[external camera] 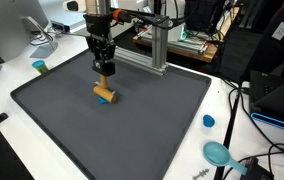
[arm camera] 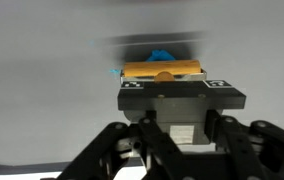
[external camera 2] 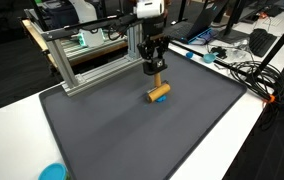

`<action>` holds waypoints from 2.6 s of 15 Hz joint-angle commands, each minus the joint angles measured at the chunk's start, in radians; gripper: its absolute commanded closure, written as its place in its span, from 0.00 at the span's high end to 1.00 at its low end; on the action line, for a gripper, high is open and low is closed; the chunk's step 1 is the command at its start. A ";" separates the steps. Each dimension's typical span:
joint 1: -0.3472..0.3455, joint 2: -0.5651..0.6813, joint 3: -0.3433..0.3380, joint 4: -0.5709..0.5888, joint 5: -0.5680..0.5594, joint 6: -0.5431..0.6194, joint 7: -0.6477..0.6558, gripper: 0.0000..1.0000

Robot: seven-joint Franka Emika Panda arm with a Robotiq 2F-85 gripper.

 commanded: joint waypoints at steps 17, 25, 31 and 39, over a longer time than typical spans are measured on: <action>0.036 0.130 -0.023 0.108 -0.022 0.056 0.125 0.22; 0.019 0.158 -0.011 0.162 0.013 0.045 0.105 0.22; -0.023 -0.031 -0.050 0.094 -0.008 0.007 0.030 0.22; -0.038 -0.052 0.016 0.198 0.057 -0.290 -0.270 0.22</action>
